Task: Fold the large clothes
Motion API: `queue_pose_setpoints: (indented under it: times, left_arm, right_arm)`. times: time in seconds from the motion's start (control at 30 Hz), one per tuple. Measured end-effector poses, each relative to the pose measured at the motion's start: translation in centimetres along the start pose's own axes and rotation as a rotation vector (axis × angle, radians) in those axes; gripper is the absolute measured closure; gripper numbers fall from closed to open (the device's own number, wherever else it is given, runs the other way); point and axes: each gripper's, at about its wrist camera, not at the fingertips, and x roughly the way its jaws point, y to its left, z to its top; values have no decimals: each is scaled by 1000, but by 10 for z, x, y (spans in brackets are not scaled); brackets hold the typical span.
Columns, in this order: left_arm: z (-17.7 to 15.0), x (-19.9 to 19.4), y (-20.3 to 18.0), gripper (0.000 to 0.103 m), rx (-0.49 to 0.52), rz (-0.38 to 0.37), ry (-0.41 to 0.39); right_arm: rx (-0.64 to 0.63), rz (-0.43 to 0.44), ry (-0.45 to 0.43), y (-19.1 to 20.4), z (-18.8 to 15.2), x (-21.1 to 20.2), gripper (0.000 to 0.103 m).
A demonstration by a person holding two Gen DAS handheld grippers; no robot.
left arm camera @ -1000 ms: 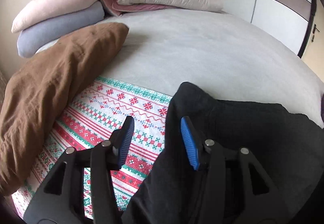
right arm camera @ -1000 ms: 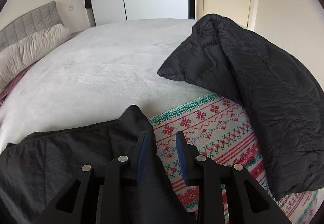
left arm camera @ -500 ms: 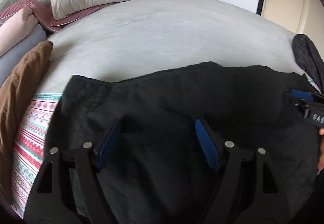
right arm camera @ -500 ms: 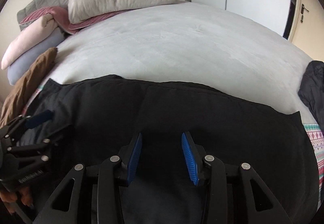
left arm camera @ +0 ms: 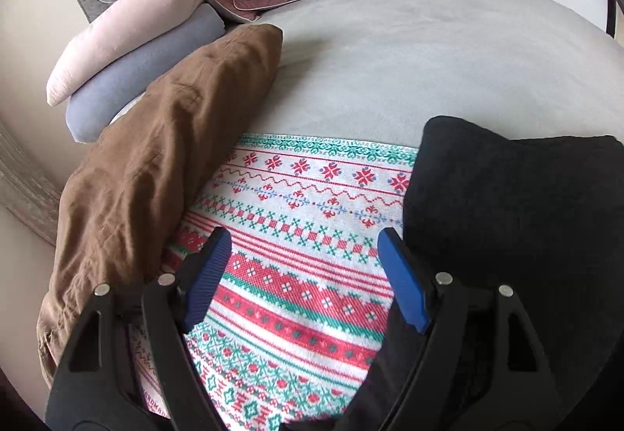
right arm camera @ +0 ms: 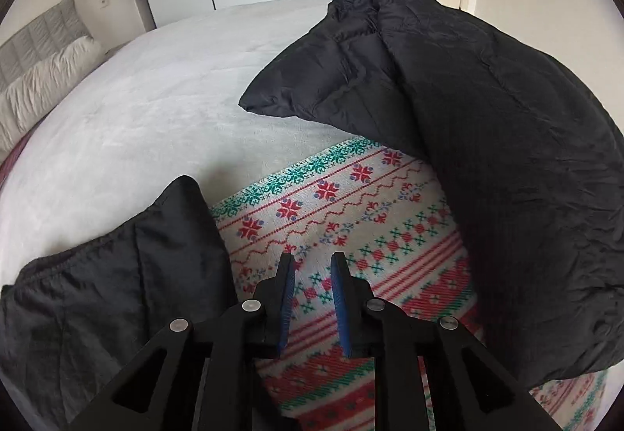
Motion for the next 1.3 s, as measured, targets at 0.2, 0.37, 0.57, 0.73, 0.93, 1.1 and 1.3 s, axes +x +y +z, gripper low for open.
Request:
queue_pose_setpoints:
  times: [0.2,0.37,0.57,0.73,0.93,1.1,1.3]
  left_arm:
    - [-52,-125,-58,11,99,-327,-120]
    - [-106,-166,-114,7,131,-492,-132]
    - [-142,-126,-85,6,94,-435,-54]
    - [-174,-111,-3,6,40,-372,-82]
    - [-202,-89,46,3,-180,-540,38]
    - [-187,-122,32,4,-105,-418,33]
    - [-187,-172,37,4,-158,-345,65]
  right_arm:
    - [-299,135,-155,61,-68,-101,27]
    - [-491,345,-102,152,-155,-149,23]
    - [-551,372,-68,163,-217,-134,16]
    - [-438,274,-85,84,-196,-118,14]
    - [-309,136,-123,9,-180,-119,14]
    - [-88,225,-40,-43,-178,-127,11]
    - [-220,180,-112,-12,-188,-192,10]
